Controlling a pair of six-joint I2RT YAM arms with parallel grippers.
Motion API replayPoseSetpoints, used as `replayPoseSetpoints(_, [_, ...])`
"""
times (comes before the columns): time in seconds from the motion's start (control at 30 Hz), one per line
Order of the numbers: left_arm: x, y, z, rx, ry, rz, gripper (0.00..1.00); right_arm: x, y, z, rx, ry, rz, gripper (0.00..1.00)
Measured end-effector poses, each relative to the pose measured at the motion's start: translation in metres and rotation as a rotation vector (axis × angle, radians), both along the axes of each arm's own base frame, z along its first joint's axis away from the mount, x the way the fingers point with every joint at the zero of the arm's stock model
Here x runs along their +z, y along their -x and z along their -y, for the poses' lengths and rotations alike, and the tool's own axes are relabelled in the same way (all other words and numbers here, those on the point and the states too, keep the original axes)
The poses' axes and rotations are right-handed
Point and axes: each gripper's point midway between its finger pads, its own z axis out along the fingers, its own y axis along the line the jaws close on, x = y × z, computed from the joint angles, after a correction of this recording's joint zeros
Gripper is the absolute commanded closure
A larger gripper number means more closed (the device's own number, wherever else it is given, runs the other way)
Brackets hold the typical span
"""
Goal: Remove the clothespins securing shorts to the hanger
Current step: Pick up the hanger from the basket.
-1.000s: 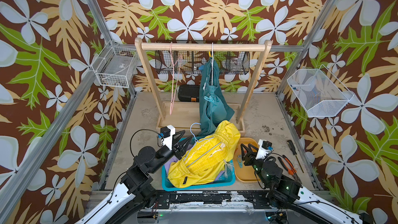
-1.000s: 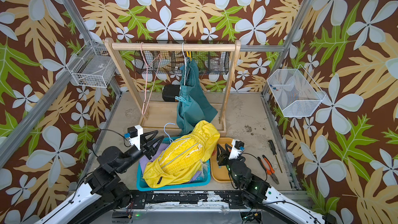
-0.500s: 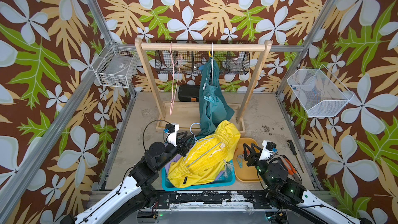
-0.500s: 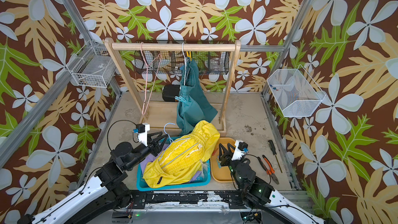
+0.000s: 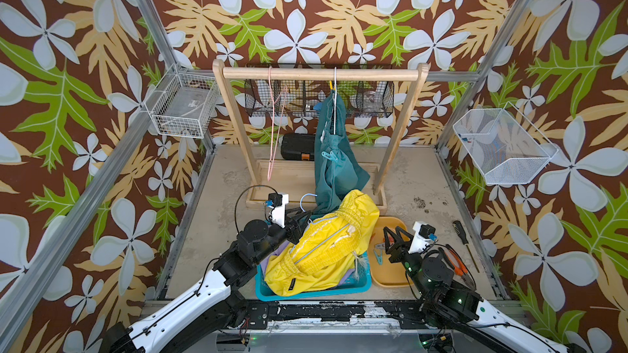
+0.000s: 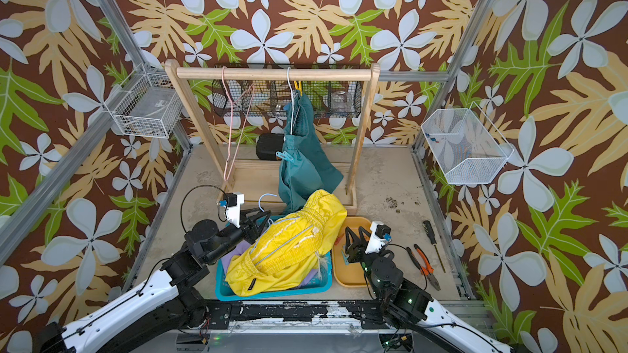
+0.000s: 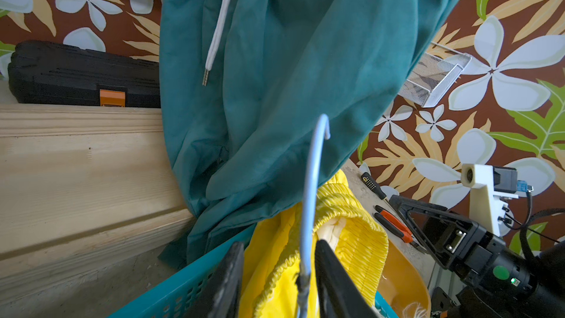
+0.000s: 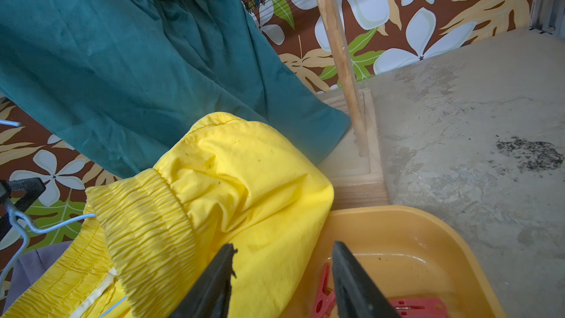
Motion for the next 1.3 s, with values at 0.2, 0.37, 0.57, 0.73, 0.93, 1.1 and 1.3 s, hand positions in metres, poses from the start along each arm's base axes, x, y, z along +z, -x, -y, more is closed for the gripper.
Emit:
replayPoseSetpoints(0.2, [-0.001, -0.003, 0.007, -0.016, 0.013, -0.006, 0.66, 0.000, 0.000, 0.000, 0.002, -0.001, 0.001, 0.47])
replayPoseSetpoints(0.37, [-0.001, -0.006, 0.014, -0.037, 0.026, -0.021, 0.73, 0.001, 0.001, 0.000, 0.004, -0.006, 0.004, 0.47])
replayPoseSetpoints(0.57, [0.001, -0.007, 0.018, -0.045, 0.049, -0.027, 0.87, 0.001, 0.001, 0.000, 0.004, -0.008, 0.006, 0.47])
replayPoseSetpoints(0.73, [0.006, -0.006, 0.020, -0.060, 0.064, -0.017, 0.97, 0.002, 0.001, 0.000, 0.007, -0.009, 0.006, 0.47])
replayPoseSetpoints(0.93, [0.020, -0.004, 0.020, -0.069, 0.091, 0.009, 1.00, 0.003, 0.001, 0.000, 0.008, -0.014, 0.011, 0.47])
replayPoseSetpoints(1.1, [0.038, 0.001, 0.020, -0.093, 0.113, 0.045, 1.00, 0.007, 0.002, -0.001, 0.015, -0.002, 0.022, 0.47])
replayPoseSetpoints(1.3, [0.071, 0.015, 0.022, -0.155, 0.100, 0.139, 1.00, 0.019, 0.002, -0.007, 0.050, 0.026, 0.042, 0.47])
